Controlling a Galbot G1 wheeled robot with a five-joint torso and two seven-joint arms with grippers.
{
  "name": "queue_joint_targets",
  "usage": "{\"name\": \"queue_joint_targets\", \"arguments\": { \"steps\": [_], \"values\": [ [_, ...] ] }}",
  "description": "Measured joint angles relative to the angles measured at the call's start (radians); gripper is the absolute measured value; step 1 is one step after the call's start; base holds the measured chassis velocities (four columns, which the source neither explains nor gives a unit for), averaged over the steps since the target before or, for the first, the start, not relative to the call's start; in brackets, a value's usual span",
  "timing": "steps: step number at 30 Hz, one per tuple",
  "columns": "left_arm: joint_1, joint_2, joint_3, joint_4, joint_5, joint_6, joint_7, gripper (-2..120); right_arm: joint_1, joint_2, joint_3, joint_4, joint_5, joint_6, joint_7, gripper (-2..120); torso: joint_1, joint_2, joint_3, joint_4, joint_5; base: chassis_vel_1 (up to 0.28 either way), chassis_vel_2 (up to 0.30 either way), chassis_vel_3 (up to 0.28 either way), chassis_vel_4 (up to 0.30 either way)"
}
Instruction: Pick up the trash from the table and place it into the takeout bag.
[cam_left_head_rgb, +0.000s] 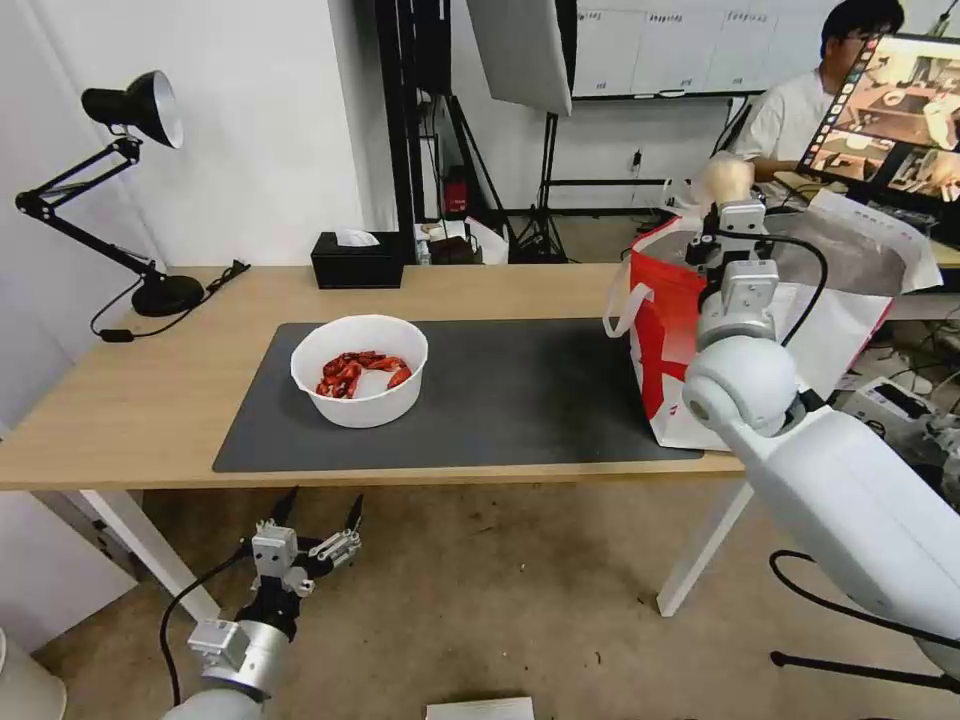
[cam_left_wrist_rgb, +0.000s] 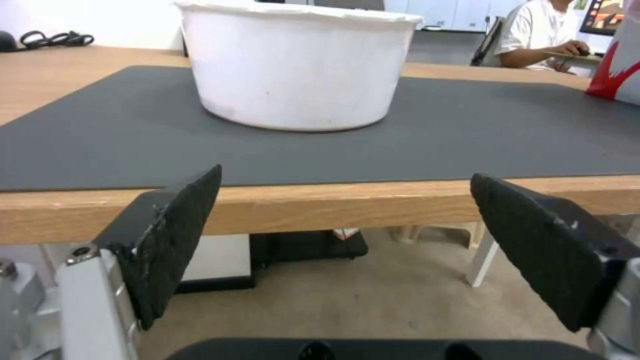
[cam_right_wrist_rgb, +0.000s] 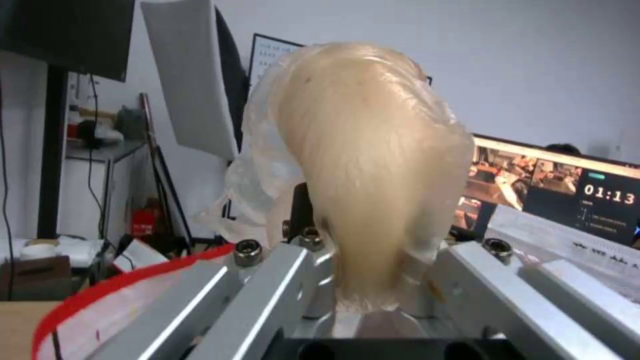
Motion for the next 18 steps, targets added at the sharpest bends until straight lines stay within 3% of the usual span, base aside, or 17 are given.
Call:
{"name": "queue_joint_targets", "arguments": {
  "steps": [5,18],
  "values": [
    [0.007,-0.001,-0.003,-0.005,0.0,0.0,0.013,100,-0.018,-0.007,0.017,-0.004,-0.01,0.004,0.013,7,0.0,0.0,0.0,0.0002,-0.0001,0.0,0.0,0.0,0.0],
    [0.005,-0.01,0.001,-0.012,-0.006,0.001,0.022,100,-0.078,-0.023,0.065,0.012,-0.023,0.015,-0.006,55,0.0,0.0,0.0,0.0,-0.0001,0.0,0.0,0.0,0.0]
  ]
}}
